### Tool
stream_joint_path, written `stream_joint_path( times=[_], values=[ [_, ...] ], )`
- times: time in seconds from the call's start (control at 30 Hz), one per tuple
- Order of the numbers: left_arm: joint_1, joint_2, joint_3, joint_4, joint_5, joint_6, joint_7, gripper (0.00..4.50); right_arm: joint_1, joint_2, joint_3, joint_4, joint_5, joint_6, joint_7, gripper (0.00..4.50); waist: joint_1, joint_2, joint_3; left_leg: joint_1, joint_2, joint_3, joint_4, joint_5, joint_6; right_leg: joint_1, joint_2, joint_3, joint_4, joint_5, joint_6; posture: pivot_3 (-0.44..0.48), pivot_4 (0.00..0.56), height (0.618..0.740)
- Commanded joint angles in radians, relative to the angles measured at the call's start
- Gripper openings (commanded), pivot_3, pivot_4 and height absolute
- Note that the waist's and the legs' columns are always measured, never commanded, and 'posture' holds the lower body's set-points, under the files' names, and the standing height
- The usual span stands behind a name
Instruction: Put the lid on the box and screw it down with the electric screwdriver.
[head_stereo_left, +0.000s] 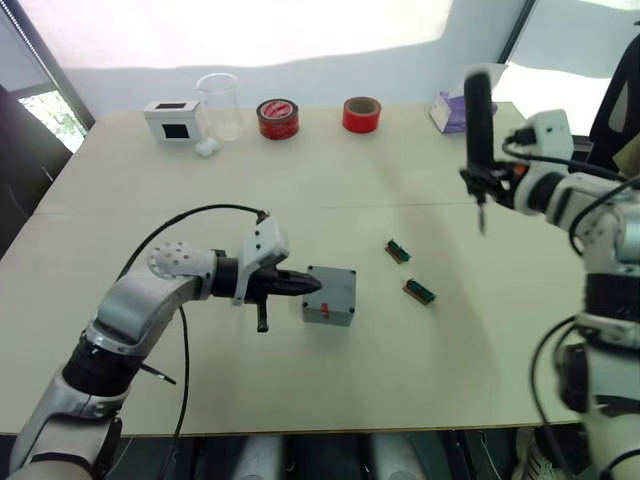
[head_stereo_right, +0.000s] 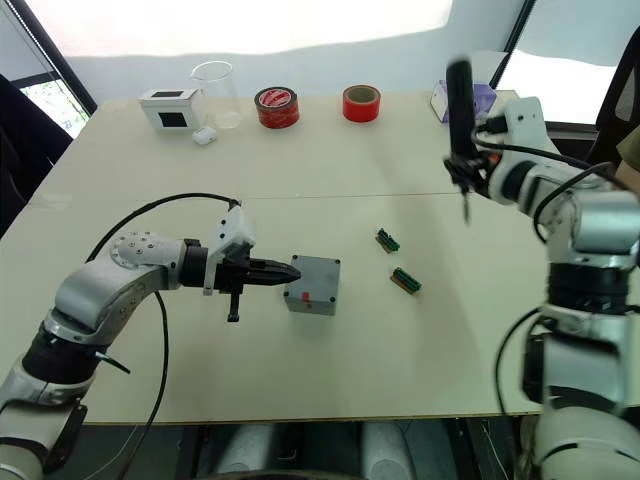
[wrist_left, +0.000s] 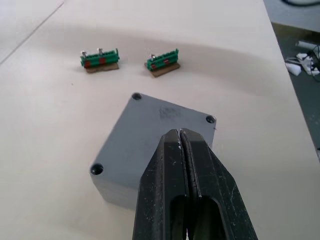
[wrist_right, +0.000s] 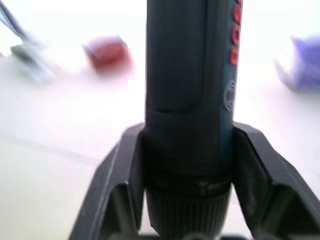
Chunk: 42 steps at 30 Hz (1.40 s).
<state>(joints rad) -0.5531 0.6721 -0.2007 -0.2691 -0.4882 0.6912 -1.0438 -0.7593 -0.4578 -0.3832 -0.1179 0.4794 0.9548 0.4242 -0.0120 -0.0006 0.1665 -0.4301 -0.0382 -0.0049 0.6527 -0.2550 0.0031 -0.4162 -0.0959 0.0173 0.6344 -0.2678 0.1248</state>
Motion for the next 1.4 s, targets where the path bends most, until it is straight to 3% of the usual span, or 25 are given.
stream_joint_path(
  times=[0.03,0.23,0.47,0.8,1.4],
  values=[
    [-0.037,-0.019,0.024,0.052,0.025,-0.021,0.027,0.0,0.025,0.104,-0.101,-0.194,0.193,0.078,-0.064,1.8,0.004,0.0,0.0,0.0,0.0,-0.001,0.001,0.0,0.0,0.001,0.0,-0.001,0.0,0.0,0.0,0.0,0.15,0.74],
    [-0.038,-0.025,0.006,0.04,0.011,0.003,0.001,0.0,0.186,0.224,0.017,-0.378,0.25,-0.072,-0.038,1.8,0.006,0.0,0.0,0.0,-0.003,-0.002,0.009,-0.006,0.01,0.005,-0.001,-0.001,0.003,0.0,0.0,0.0,0.15,0.74],
    [-0.054,-0.03,-0.024,0.056,0.036,-0.006,-0.022,0.0,0.328,0.317,0.177,-0.423,0.188,-0.233,-0.06,1.8,-0.004,0.0,0.0,0.001,-0.002,-0.001,0.009,-0.005,0.009,0.003,0.0,0.0,0.012,0.0,0.0,0.0,0.15,0.74],
    [-0.029,-0.064,-0.11,0.138,0.158,-0.105,-0.009,0.0,0.397,0.305,0.326,-0.363,0.048,-0.414,-0.046,1.8,-0.002,0.0,0.0,0.003,-0.002,-0.001,0.01,-0.005,0.009,0.003,0.0,0.0,0.012,0.0,0.0,0.0,0.15,0.74],
    [-0.006,-0.082,-0.116,0.112,0.183,-0.095,-0.003,0.0,0.456,0.282,0.373,-0.267,-0.065,-0.567,-0.041,1.8,0.0,0.0,0.0,0.005,-0.002,-0.002,0.011,-0.005,0.009,0.005,0.0,0.0,0.012,0.0,0.0,0.0,0.15,0.74]
  ],
)
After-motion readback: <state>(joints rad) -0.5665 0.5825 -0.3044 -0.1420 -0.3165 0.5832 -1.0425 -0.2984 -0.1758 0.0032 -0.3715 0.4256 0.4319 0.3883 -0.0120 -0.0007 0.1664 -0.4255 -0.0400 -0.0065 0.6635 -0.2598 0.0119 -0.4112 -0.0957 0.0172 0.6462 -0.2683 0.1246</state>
